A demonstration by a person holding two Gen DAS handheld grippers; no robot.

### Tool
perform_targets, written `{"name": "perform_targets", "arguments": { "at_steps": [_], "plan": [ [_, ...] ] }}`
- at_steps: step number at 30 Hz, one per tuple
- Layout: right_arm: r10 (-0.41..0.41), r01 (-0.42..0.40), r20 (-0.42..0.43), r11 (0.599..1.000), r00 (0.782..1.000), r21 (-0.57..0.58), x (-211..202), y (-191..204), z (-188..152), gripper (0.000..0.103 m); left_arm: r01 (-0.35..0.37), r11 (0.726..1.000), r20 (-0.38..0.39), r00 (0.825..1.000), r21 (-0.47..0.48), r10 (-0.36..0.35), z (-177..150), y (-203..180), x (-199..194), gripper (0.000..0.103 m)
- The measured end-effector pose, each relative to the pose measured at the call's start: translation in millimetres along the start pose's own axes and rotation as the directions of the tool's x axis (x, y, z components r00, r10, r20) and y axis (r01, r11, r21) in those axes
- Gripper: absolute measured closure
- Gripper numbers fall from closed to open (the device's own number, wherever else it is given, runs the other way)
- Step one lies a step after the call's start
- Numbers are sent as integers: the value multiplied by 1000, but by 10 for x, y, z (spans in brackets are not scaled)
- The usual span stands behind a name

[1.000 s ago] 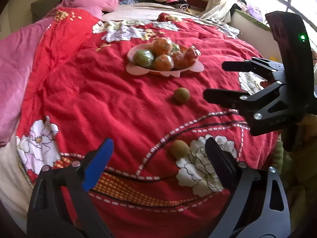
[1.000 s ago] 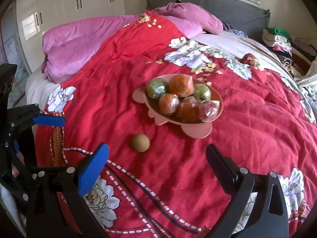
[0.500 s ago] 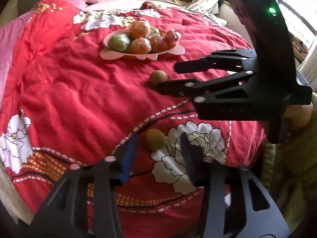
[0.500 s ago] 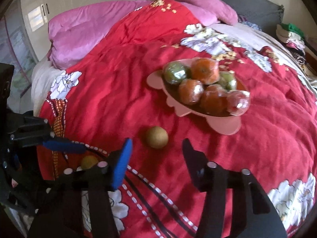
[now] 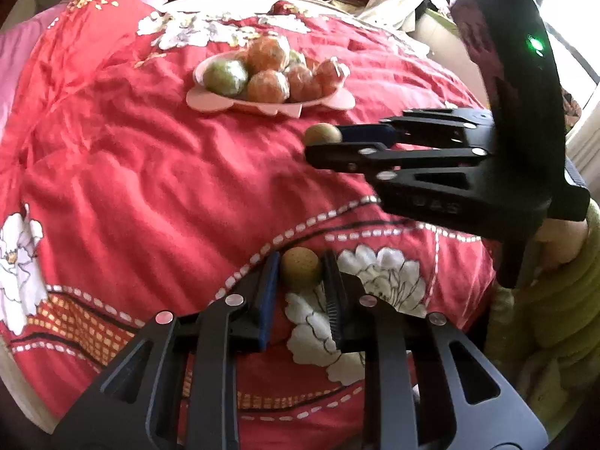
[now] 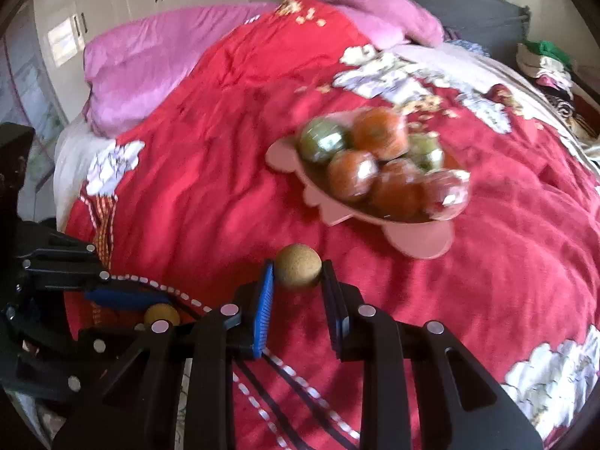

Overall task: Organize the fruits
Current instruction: 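Grasp a brown round fruit with the left tool while the right tool grasps another, then carry both brown round fruits over the pink bowl and lower them in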

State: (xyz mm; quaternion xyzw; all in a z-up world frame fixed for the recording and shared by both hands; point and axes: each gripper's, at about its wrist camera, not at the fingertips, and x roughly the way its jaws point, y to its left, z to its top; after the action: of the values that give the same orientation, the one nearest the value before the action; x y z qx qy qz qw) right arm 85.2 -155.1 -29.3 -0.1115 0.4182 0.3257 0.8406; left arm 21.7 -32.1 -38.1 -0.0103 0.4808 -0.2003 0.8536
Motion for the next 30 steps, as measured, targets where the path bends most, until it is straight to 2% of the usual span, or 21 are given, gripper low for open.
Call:
{"name": "perform_targets", "arguments": {
  "at_steps": [7,17,24,30],
  "plan": [
    [-18,16,73,999,997,35,-262,-186,100,79,-9,1000,44,999,-14,9,255,70,-51,87],
    [-65,56,130,996,989,71,-435,-498,291,79,-27,999,109,994,-41,31,857,221,-3,87],
    [-78,67,149,995,986,76,-444,-648,433,79,-63,997,99,993,-36,66,1123,279,187,87],
    [-86,73,157,994,984,87,-431,-784,535,79,-80,996,79,993,-26,82,1187,283,349,87]
  ]
}}
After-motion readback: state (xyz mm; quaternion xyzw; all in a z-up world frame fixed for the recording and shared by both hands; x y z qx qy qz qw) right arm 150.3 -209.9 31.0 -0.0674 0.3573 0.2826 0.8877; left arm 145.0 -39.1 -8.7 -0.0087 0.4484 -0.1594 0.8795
